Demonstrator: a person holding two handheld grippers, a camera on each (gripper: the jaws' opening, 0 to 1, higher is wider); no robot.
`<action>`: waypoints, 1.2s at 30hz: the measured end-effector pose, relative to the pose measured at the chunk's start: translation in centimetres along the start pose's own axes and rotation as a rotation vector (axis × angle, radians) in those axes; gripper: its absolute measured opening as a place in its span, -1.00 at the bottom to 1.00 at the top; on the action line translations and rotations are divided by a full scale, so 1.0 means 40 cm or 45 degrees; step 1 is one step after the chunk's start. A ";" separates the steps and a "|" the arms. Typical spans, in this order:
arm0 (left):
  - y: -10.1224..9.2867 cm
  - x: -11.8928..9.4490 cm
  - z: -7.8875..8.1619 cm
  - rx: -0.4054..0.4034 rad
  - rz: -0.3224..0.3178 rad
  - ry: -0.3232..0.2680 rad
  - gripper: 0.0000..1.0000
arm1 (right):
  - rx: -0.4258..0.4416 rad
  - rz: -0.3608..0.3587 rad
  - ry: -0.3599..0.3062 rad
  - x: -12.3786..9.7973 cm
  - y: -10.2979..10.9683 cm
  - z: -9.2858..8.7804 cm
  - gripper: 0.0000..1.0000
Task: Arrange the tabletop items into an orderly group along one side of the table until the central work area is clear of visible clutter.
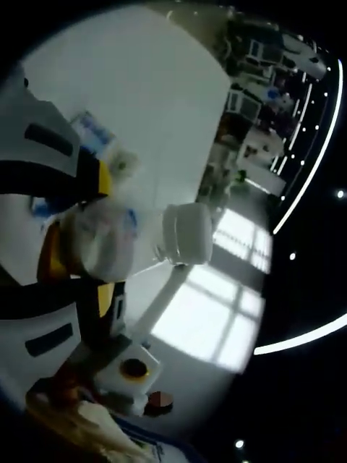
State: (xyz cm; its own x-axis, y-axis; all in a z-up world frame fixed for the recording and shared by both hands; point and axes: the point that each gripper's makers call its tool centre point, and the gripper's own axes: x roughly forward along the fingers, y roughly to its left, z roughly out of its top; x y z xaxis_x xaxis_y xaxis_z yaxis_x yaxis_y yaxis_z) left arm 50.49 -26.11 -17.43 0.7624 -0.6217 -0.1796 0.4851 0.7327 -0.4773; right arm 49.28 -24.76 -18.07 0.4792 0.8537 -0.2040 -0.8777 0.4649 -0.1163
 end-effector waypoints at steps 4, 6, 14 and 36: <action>-0.008 -0.005 0.000 0.061 -0.022 0.005 -0.24 | -0.018 0.015 0.008 -0.003 0.004 -0.001 -0.24; -0.015 -0.007 0.003 0.180 -0.050 0.012 -0.25 | -0.020 0.043 0.011 -0.006 0.008 -0.002 -0.23; -0.055 -0.032 0.016 0.385 -0.220 0.026 -0.27 | -0.018 0.203 -0.022 -0.027 0.040 0.014 -0.19; -0.183 -0.081 0.027 0.575 -0.631 0.122 -0.27 | 0.175 0.624 -0.035 -0.094 0.110 -0.004 -0.13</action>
State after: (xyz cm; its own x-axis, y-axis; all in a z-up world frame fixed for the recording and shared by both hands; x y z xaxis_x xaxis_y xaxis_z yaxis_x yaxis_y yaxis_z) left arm 44.94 -29.17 -12.41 0.3722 -0.9207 -0.1174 0.9150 0.3852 -0.1201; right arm 43.61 -25.96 -17.96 0.0124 0.9842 -0.1765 -0.9927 0.0333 0.1156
